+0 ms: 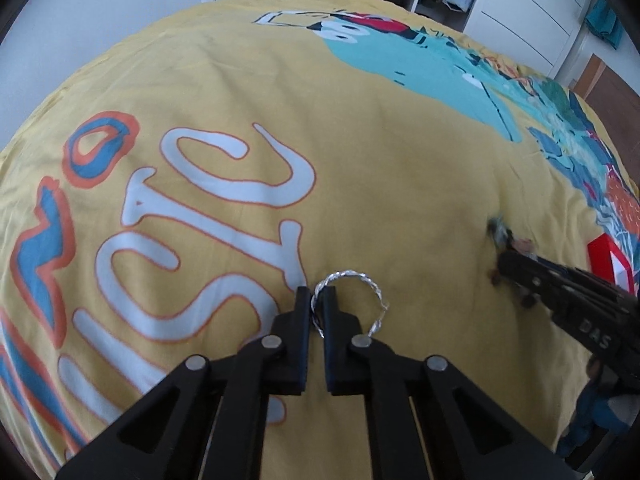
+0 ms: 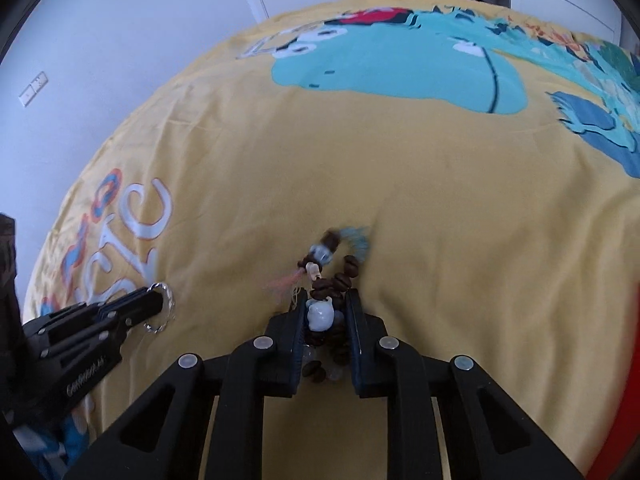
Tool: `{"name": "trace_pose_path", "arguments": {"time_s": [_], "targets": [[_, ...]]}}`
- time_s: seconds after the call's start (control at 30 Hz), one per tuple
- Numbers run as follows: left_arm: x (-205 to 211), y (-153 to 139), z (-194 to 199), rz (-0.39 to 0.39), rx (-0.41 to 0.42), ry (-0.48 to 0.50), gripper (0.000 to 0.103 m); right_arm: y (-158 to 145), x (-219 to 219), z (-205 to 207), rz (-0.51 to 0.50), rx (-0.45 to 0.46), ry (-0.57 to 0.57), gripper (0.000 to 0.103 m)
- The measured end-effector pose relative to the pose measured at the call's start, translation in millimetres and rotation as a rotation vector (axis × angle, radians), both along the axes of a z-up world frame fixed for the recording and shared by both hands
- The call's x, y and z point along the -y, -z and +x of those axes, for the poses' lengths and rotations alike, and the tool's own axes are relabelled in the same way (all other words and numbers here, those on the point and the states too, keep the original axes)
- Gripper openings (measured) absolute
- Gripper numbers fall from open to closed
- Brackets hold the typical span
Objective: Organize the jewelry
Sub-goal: 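Carry the hoop and beaded bracelet into the red box and release both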
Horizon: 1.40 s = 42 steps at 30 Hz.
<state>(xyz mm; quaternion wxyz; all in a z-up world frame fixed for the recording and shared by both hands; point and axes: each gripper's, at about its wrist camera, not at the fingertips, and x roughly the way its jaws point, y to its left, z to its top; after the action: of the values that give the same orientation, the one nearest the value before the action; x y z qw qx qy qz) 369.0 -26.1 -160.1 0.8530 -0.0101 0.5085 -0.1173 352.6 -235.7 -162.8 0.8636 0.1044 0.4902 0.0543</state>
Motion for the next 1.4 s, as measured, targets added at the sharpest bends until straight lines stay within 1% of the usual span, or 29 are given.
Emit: {"name": "trace_pose_path", "arguments": {"time_s": [0.1,0.23,0.33,0.43,0.53,0.6,0.77,0.9,0.97,1.1,1.3,1.4], "targets": [[1,-10,-10,-0.003,0.009,-0.011,0.004,-17,15,-24,0.040,0.037,0.011,0.018],[4,-25,-22,-0.004,0.019,-0.014,0.004,-41,31,-54,0.062,0.078,0.022,0.018],[15,-40,-34,-0.006,0.033,0.006,0.004,-62,43,-77,0.069,0.117,0.031,0.018],[36,-53,-43,-0.012,0.049,0.043,0.004,-79,63,-102,0.069,0.146,0.054,0.018],[69,-66,-53,-0.032,0.058,0.100,0.004,-92,89,-120,0.049,0.165,0.084,0.018],[101,-73,-61,-0.052,0.065,0.151,0.004,-98,111,-129,0.025,0.168,0.106,0.018],[175,-83,-77,-0.095,0.066,0.271,0.004,-97,169,-141,-0.034,0.152,0.158,0.018],[233,-81,-91,-0.110,0.052,0.370,0.004,-88,214,-137,-0.069,0.129,0.193,0.018],[263,-78,-97,-0.112,0.045,0.425,0.004,-81,232,-135,-0.066,0.119,0.210,0.018],[303,-67,-108,-0.112,0.028,0.500,0.004,-60,261,-129,-0.050,0.101,0.245,0.018],[343,-46,-116,-0.045,0.031,0.567,0.004,-31,288,-124,-0.034,0.076,0.279,0.018],[357,-35,-116,-0.026,0.022,0.586,0.004,-21,299,-122,-0.023,0.067,0.302,0.018]]}}
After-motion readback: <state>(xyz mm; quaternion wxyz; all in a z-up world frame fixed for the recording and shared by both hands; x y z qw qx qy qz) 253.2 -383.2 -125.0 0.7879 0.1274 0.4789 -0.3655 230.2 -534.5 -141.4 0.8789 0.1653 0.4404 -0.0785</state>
